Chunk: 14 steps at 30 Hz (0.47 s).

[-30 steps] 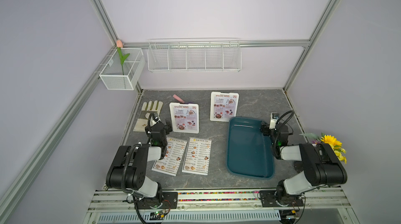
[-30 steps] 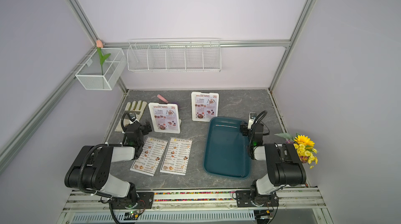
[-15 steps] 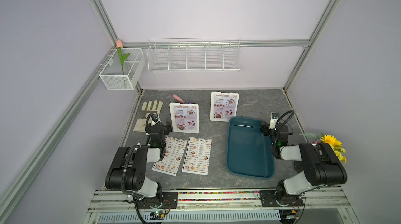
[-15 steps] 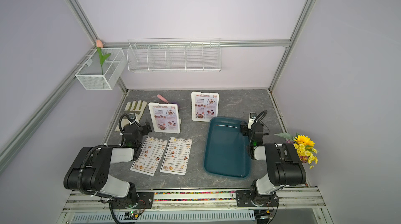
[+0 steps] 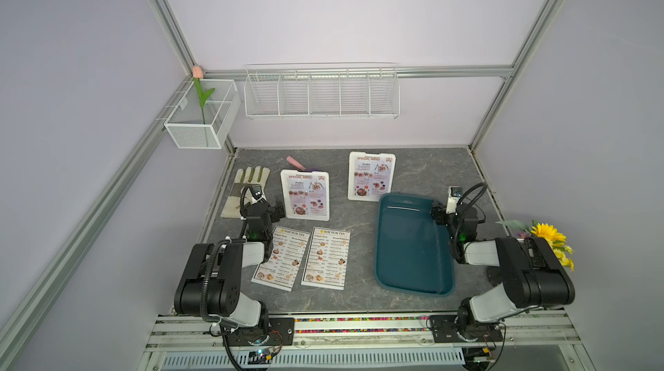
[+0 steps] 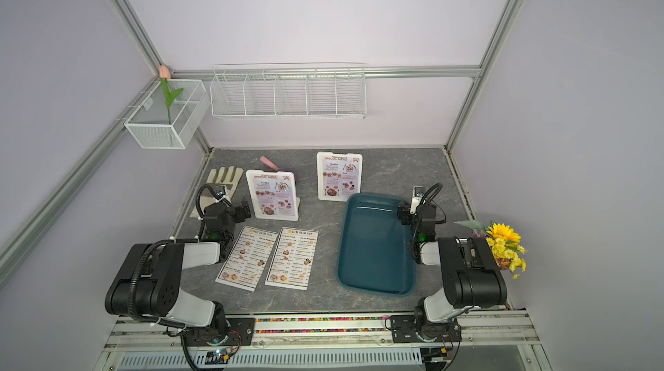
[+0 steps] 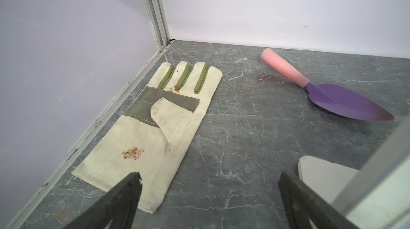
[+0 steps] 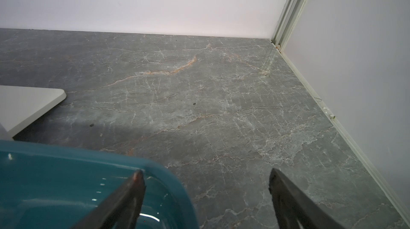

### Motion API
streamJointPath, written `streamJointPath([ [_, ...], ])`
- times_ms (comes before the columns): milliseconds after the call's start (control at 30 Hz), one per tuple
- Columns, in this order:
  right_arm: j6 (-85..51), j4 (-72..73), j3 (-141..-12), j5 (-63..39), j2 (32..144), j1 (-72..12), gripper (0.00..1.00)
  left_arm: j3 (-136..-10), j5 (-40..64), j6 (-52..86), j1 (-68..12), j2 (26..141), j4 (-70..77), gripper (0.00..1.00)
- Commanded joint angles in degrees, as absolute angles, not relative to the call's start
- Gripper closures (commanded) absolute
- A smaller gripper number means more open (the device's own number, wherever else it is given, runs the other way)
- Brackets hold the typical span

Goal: Replace the menus in the menu holders
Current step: Reset both arms

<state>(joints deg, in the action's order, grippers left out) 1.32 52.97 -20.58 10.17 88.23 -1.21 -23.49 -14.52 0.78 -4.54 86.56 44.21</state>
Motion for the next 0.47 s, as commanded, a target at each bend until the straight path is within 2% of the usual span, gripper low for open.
streamJointPath([
  [0,1.6,52.9,-21.0,9.3,88.5,-1.0,0.11,-24.6,-14.1,1.1,-4.4,86.6,43.8,0.01],
  [433,1.5,52.6,-21.2,8.9,88.4,-0.9,0.11,-24.7,-14.0,1.1,-4.3,86.6,43.8,0.01],
])
